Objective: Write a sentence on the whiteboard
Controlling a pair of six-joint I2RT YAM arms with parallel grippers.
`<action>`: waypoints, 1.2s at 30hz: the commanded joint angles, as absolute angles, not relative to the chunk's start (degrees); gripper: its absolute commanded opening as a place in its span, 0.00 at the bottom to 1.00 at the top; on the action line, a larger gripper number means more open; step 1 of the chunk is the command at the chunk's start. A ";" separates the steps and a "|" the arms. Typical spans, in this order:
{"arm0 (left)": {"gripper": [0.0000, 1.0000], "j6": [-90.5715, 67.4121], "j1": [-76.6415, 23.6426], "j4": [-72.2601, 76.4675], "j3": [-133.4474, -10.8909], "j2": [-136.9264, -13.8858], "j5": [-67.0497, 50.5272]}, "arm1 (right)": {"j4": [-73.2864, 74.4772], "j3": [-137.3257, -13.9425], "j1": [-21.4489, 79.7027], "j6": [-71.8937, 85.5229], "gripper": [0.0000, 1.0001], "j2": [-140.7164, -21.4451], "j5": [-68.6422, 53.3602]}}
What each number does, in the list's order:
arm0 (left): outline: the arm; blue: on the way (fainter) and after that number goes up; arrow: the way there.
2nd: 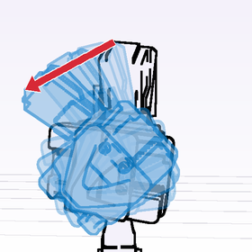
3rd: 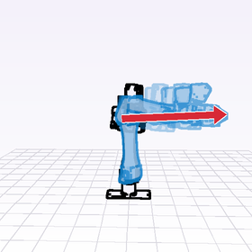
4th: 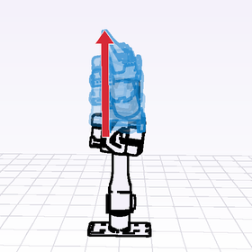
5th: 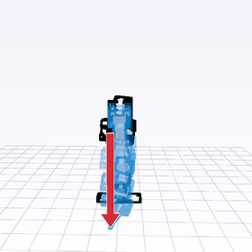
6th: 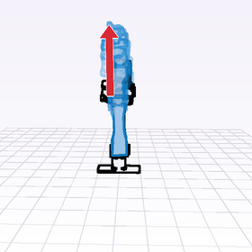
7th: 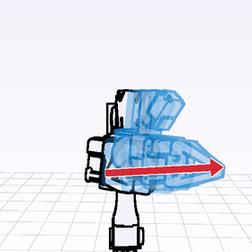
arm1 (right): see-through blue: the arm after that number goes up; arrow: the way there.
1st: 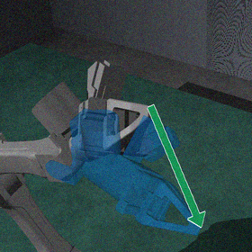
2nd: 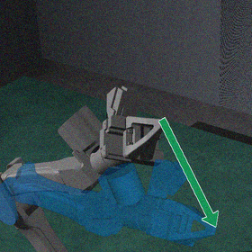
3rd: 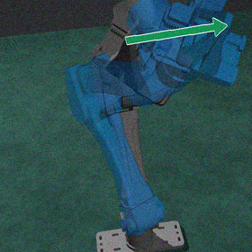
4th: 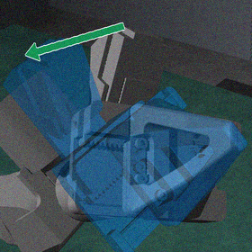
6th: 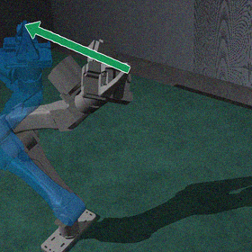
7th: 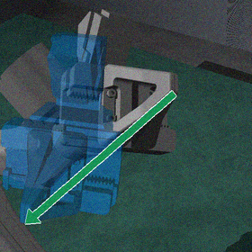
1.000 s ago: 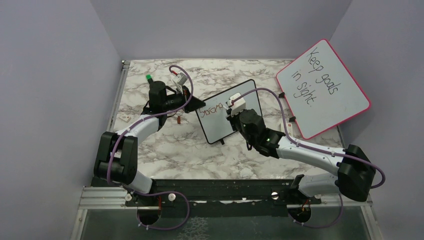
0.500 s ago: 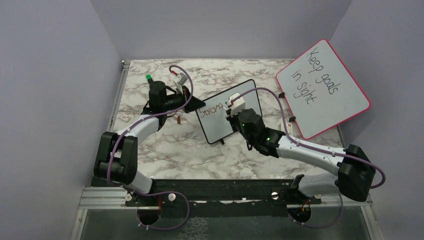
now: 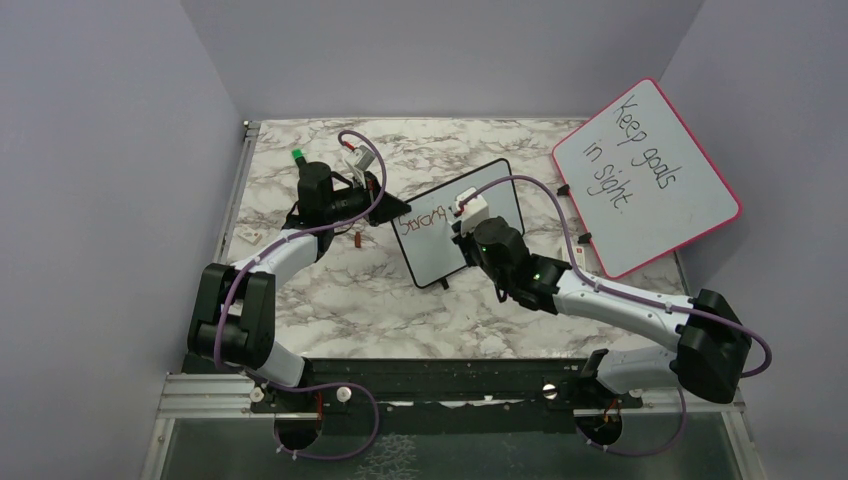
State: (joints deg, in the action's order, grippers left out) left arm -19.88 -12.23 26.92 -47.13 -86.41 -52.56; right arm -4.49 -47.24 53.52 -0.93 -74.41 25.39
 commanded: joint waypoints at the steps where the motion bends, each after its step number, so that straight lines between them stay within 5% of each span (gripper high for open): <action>1: 0.00 -17.31 -12.68 21.53 -46.52 -88.24 -49.14 | -0.09 -48.08 53.10 -0.18 0.01 -74.86 22.79; 36: 0.00 -17.14 -12.70 21.36 -46.48 -87.98 -49.04 | -8.64 -46.13 52.66 1.38 0.01 -69.83 23.30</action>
State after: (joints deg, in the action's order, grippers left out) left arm -19.88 -12.23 26.94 -47.13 -86.41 -52.60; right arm -4.80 -47.29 53.47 0.54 -72.93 20.34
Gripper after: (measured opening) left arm 0.025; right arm 0.165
